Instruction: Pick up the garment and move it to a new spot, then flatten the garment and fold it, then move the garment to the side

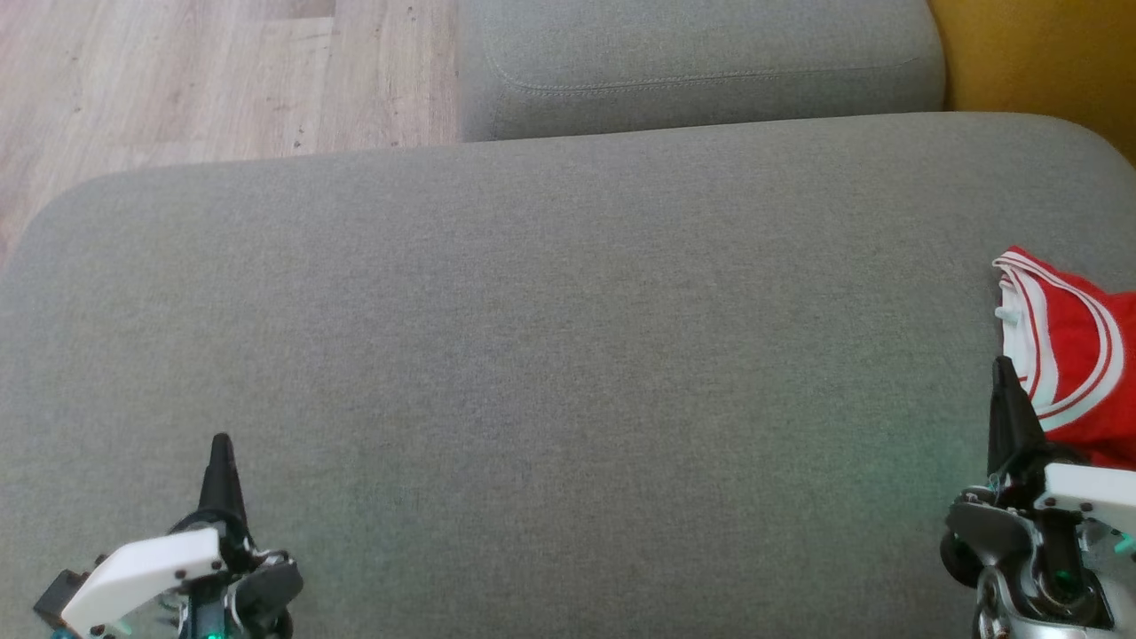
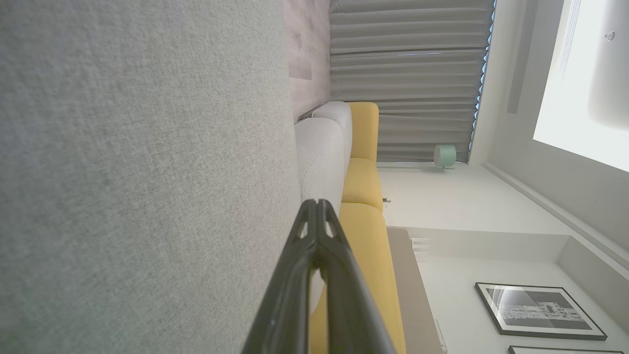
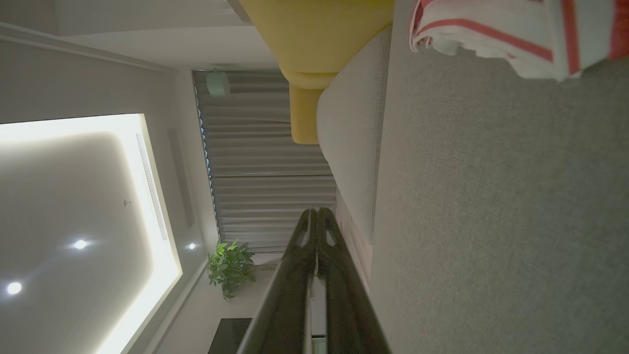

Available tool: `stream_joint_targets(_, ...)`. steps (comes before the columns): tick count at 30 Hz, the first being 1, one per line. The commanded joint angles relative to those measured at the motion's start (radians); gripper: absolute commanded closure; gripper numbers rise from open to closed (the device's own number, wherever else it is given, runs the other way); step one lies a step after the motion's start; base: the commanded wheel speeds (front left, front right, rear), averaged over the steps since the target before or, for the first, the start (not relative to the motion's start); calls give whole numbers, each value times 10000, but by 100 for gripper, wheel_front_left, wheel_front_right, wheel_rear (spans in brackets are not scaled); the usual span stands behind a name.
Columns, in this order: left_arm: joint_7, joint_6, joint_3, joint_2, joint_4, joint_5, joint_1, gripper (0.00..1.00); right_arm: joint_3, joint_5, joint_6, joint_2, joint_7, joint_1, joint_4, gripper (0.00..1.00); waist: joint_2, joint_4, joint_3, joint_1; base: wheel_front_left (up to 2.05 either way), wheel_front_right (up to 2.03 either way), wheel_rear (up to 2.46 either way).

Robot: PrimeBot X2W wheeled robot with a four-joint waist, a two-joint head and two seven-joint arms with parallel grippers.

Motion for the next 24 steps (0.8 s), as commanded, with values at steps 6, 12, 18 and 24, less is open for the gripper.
stream_joint_targets(6,32,-65,411,74,-362,-53,-476,100,205,70,-7,-45,59,-216,-404,100,0,0,0,0,0,0,0)
stream_joint_targets(12,32,-65,411,74,-363,-53,-476,100,205,70,-7,-45,59,-216,-405,100,0,0,0,0,0,0,0)
stream_joint_targets(18,32,-65,411,74,-363,-53,-476,100,206,71,-7,-45,59,-216,-405,100,0,0,0,0,0,0,0)
stream_joint_targets(24,32,-65,411,74,-363,-53,-476,100,206,71,-7,-45,59,-216,-405,100,0,0,0,0,0,0,0)
